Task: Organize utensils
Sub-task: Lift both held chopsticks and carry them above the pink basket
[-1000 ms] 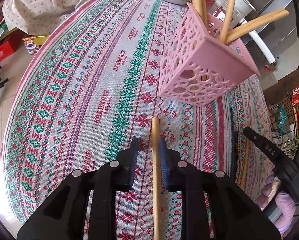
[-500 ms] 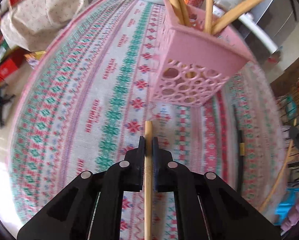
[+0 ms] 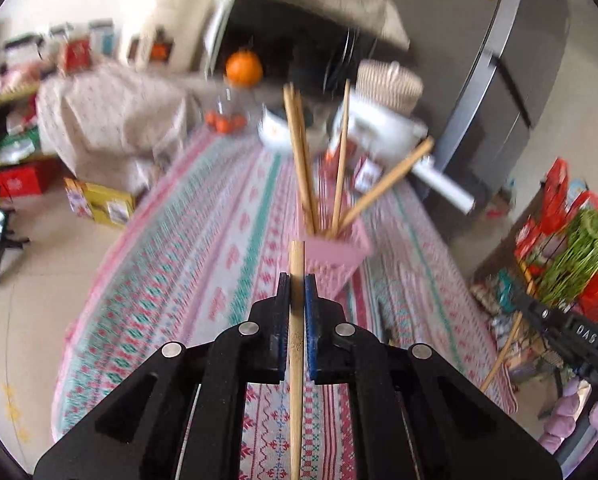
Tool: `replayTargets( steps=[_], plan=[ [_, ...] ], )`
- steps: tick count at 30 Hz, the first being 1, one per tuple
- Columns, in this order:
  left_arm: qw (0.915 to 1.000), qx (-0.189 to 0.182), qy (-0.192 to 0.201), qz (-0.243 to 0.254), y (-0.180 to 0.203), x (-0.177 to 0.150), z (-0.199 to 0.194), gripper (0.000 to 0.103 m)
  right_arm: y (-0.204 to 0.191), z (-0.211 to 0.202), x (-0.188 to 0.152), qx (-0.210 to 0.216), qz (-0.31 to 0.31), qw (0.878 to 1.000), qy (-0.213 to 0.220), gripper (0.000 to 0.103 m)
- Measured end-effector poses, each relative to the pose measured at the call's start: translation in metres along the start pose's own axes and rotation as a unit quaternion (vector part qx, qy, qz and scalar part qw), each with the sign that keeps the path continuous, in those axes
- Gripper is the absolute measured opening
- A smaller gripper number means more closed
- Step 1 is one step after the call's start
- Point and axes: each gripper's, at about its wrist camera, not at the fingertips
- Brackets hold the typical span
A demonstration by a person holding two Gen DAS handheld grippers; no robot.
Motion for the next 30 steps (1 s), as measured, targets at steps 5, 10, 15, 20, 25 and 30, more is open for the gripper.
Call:
replayTargets(
  steps=[5,10,15,20,25,30],
  plan=[
    [0.9980,-0.003,0.062,0.004,0.010,0.014,-0.040,0.006,-0.014,-0.021,-0.003,0.009,-0.018,1.000,0.011,0.005],
    [0.9949,-0.007,0.100,0.007,0.019,0.034,-0.068,0.006,-0.027,-0.037,0.008,0.020,-0.023,0.999,0.021,0.005],
    [0.9906,-0.018,0.135,0.011,0.033,0.071,-0.087,0.006,-0.044,-0.052,0.033,0.029,-0.029,0.998,0.042,0.005],
    [0.9870,-0.021,0.160,0.007,0.046,0.112,-0.083,0.006,-0.058,-0.056,0.067,0.036,-0.020,0.997,0.059,0.005],
    [0.9824,-0.007,0.187,-0.009,0.052,0.150,-0.067,0.006,-0.073,-0.056,0.101,0.038,-0.023,0.996,0.078,0.005],
    [0.9802,0.015,0.197,-0.017,0.052,0.171,-0.036,0.006,-0.086,-0.046,0.121,0.037,-0.028,0.995,0.086,0.005]
  ],
)
Point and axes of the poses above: each gripper's, at about its wrist camera, not at the fingertips, and z roughly the way its jaws point, y to its right, x to its top
